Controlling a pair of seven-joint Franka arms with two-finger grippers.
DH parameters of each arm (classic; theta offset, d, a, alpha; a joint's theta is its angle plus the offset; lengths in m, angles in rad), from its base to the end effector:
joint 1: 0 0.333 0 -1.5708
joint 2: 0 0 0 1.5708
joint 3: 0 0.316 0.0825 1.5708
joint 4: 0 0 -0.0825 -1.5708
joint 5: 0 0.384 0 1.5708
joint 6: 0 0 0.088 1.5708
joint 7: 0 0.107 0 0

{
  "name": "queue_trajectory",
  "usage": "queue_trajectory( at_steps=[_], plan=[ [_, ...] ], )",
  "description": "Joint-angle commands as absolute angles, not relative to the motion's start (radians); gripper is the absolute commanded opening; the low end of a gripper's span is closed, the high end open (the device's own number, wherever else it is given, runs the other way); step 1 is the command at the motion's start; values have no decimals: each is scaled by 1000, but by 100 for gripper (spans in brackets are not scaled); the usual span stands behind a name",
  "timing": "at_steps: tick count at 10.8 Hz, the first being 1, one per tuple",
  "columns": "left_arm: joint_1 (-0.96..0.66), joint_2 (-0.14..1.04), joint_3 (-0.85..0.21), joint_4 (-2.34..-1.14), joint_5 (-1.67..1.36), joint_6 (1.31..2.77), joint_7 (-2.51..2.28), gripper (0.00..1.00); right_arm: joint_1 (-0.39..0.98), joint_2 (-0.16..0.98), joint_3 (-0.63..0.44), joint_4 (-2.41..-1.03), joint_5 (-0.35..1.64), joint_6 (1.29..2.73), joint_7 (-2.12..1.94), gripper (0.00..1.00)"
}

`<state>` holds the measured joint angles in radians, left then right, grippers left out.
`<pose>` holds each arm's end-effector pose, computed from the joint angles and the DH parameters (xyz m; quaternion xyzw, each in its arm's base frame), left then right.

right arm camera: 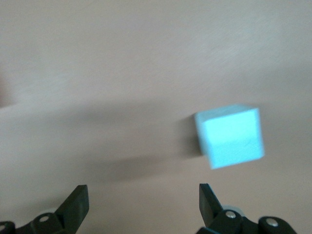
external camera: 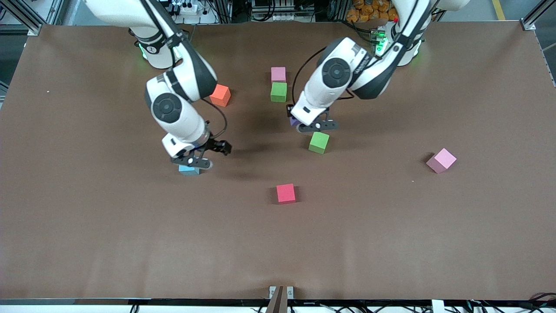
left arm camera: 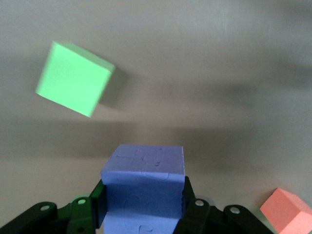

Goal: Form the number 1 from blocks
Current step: 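Set purple below green with the left gripper while the right gripper grasps cyan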

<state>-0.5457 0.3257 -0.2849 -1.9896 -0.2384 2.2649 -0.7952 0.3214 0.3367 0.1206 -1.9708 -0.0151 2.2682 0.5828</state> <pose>0.4052 -0.4439 0.3037 0.9884 0.0664 -0.1126 0.0770 0.5490 0.2564 0.2981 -0.9974 0.0684 0.0230 0.0034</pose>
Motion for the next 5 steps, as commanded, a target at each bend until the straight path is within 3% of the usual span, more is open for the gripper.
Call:
queue_trajectory(
  at_steps=[1, 5],
  plan=[
    [-630, 414, -275, -1962, -245, 2327, -862, 0, 266, 402, 138, -1922, -113, 2289, 522, 100],
    [-715, 486, -265, -1963, -232, 2399, -911, 0, 203, 466, 138, -1914, -123, 2319, 302, 100]
  ],
)
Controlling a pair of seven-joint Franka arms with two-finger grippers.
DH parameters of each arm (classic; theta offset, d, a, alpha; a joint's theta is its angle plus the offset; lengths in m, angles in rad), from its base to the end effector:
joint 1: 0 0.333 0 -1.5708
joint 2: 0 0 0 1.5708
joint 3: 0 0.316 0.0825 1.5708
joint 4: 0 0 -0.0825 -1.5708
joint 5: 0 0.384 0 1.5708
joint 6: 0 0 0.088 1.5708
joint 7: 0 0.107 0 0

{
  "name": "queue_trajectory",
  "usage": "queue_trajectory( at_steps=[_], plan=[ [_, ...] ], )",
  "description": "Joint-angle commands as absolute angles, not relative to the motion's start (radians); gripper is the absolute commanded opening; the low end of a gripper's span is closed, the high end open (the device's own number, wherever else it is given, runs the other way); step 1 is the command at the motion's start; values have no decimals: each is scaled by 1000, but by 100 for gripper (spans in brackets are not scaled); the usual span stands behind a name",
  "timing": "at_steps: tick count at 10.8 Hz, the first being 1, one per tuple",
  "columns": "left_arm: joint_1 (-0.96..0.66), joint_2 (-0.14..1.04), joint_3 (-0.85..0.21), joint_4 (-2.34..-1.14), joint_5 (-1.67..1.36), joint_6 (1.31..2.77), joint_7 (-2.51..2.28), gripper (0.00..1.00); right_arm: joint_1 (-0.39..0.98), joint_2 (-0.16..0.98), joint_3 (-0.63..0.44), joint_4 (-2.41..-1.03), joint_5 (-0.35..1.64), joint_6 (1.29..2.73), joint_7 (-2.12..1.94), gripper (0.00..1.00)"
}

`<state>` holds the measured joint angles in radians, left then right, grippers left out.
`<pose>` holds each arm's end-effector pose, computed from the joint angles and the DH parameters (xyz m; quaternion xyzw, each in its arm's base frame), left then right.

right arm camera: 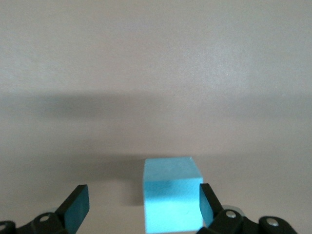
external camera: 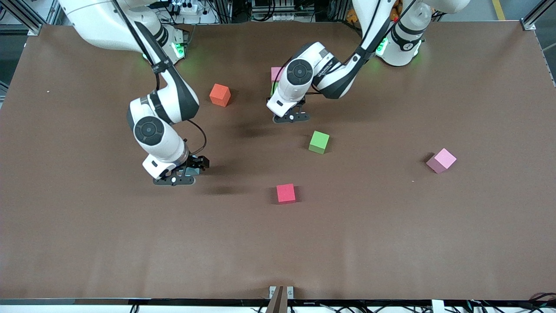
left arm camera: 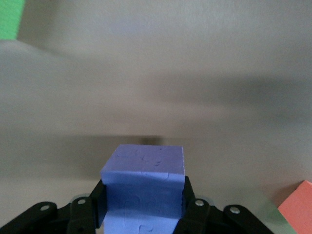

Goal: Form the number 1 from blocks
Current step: 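Set purple below green with the left gripper while the right gripper grasps cyan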

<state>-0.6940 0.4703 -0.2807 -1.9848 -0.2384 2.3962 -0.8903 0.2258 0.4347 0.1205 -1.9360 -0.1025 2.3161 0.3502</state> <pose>0.3435 -0.5011 0.2314 0.9878 0.0603 -0.1284 0.0643 0.5820 0.2047 0.2570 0.9992 0.0288 -0.0197 0.0192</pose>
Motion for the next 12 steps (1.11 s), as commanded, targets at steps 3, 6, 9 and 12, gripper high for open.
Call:
queue_trajectory(
  at_steps=[3, 6, 9, 12],
  plan=[
    [-733, 506, -267, -1968, -155, 2399, -960, 0, 206, 497, 138, -1922, -123, 2321, 290, 100],
    [-747, 526, -272, -1967, -104, 2398, -1020, 0, 204, 506, 138, -1943, -123, 2319, 272, 100],
    [-755, 532, -276, -1962, -104, 2399, -1038, 0, 176, 499, 138, -1948, -121, 2313, 221, 100],
    [-762, 537, -276, -1960, -104, 2399, -1039, 33, 175, 479, 140, -1948, -121, 2295, 221, 100]
  ],
)
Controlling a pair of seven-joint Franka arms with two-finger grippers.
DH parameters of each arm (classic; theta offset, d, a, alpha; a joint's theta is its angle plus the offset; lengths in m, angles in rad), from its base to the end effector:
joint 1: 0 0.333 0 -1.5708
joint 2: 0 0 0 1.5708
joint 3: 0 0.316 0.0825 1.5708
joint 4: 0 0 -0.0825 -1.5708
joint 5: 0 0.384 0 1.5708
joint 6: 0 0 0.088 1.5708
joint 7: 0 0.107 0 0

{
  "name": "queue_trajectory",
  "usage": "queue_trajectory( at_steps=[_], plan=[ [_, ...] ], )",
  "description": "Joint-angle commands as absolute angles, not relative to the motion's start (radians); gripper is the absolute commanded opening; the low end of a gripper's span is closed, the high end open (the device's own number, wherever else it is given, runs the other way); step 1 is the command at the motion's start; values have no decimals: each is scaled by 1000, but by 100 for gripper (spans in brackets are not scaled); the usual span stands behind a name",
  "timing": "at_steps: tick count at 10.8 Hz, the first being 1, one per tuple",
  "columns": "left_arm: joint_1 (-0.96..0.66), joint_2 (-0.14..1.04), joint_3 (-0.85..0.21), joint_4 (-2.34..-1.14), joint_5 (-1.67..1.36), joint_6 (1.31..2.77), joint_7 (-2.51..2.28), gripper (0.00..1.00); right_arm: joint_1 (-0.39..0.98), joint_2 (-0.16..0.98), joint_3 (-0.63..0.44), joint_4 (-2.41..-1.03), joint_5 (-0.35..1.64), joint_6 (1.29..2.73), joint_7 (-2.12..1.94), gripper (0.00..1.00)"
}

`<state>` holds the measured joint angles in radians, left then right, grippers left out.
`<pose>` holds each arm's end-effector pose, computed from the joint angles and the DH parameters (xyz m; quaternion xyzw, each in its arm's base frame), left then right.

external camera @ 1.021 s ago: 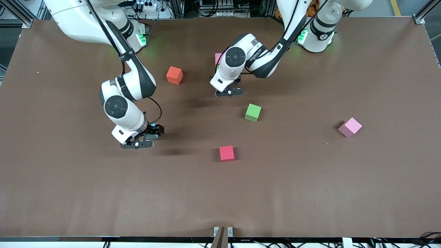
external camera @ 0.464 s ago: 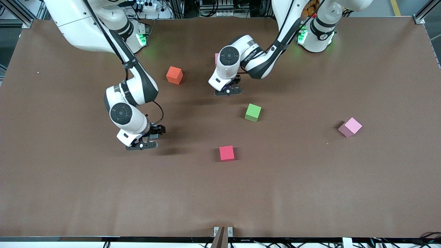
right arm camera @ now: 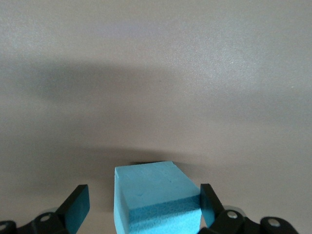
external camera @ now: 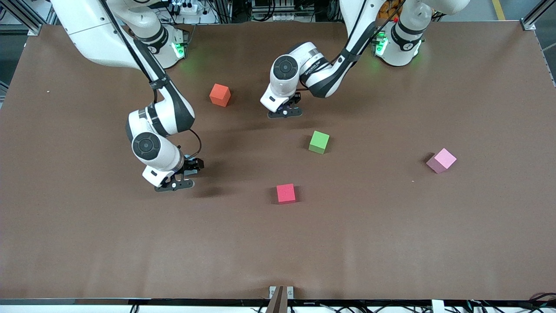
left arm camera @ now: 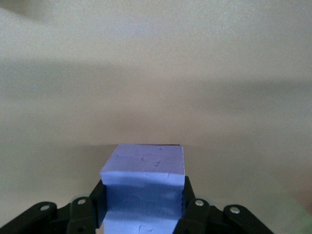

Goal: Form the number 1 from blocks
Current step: 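Set purple below green with the left gripper while the right gripper grasps cyan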

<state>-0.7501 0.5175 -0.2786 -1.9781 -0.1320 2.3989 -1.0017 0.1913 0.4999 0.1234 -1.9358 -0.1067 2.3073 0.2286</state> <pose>0.3144 -0.5167 0.2063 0.9916 0.0514 -0.1163 0.0236 0.5812 0.1846 0.2168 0.9952 0.0755 -0.0572 0.0235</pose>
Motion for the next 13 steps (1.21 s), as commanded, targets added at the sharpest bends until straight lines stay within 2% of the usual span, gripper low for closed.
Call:
queue_trajectory(
  at_steps=[1, 2, 6, 8, 13],
  plan=[
    [-768, 538, -276, -1960, -103, 2399, -1039, 81, 175, 477, 140, -1948, -121, 2295, 222, 100],
    [-772, 538, -276, -1960, -78, 2399, -1039, 100, 176, 477, 140, -1947, -120, 2295, 222, 100],
    [-772, 543, -276, -1927, -52, 2399, -1042, 100, 204, 468, 152, -1939, -120, 2295, 221, 100],
    [-759, 502, -264, -1911, -51, 2392, -1081, 100, 204, 466, 152, -1937, -120, 2296, 174, 100],
    [-563, 384, -216, -1917, -46, 2301, -948, 100, 180, 462, 149, -1945, -120, 2296, 85, 100]
  ],
)
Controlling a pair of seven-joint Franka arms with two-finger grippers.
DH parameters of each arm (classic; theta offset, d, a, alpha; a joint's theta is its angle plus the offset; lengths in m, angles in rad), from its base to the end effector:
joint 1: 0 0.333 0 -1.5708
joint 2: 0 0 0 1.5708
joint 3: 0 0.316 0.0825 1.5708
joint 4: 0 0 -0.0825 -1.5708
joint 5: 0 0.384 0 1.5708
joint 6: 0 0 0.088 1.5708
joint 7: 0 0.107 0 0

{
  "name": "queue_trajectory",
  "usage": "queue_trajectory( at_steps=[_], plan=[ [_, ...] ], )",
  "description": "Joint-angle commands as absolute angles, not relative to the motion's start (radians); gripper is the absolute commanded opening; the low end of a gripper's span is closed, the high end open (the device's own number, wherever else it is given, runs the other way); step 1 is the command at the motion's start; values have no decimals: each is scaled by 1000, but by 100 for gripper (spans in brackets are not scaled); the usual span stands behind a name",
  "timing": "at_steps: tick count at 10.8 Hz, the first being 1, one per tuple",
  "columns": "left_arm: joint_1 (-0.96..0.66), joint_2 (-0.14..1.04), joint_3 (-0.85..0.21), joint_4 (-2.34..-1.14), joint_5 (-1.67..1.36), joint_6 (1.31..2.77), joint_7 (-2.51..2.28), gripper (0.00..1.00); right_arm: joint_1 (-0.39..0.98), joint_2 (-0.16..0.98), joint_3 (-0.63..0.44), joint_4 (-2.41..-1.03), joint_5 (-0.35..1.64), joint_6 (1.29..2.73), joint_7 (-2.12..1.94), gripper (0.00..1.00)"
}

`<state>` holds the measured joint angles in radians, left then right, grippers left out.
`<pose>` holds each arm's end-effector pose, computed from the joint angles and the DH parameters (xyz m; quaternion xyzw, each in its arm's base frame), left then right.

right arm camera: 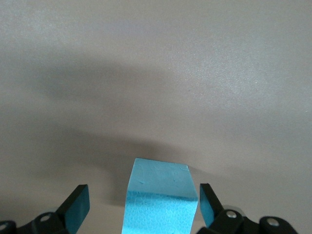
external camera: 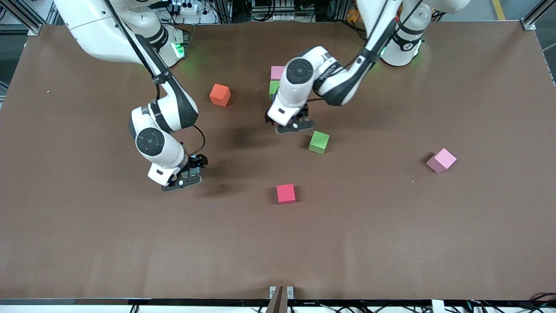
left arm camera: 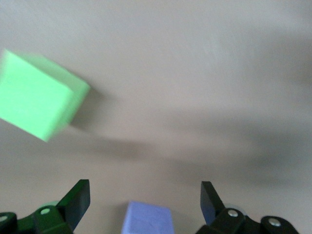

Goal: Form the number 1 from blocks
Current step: 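Set purple below green with the left gripper while the right gripper grasps cyan, then carry cyan with the right gripper while the left gripper grasps pink block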

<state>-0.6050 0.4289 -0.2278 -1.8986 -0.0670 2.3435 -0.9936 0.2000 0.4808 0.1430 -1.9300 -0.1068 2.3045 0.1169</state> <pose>0.4307 -0.4633 0.2834 0.9909 0.1136 -0.0486 0.0534 0.5797 0.2014 0.2311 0.9883 0.1438 -0.0474 0.0157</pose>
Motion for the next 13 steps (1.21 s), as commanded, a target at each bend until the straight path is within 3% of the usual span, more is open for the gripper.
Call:
queue_trajectory(
  at_steps=[1, 8, 9, 10, 11, 13],
  plan=[
    [-530, 364, -189, -1917, -45, 2278, -910, 100, 169, 462, 149, -1948, -120, 2296, 80, 100],
    [-336, 342, 85, -1928, -46, 2253, -234, 100, 149, 465, 150, -2016, -68, 2307, 101, 100],
    [-307, 341, 130, -1930, -49, 2235, -138, 100, 147, 463, 150, -2026, -43, 2307, 101, 95],
    [-301, 339, 185, -1928, -60, 2206, -124, 100, 149, 460, 150, -2028, -40, 2307, 103, 33],
    [-301, 339, 233, -1928, -63, 2197, -126, 100, 152, 454, 150, -2028, -10, 2312, 112, 0],
    [-301, 344, 282, -1928, -71, 2175, -147, 100, 191, 440, 152, -2025, 18, 2318, 126, 0]
  ],
)
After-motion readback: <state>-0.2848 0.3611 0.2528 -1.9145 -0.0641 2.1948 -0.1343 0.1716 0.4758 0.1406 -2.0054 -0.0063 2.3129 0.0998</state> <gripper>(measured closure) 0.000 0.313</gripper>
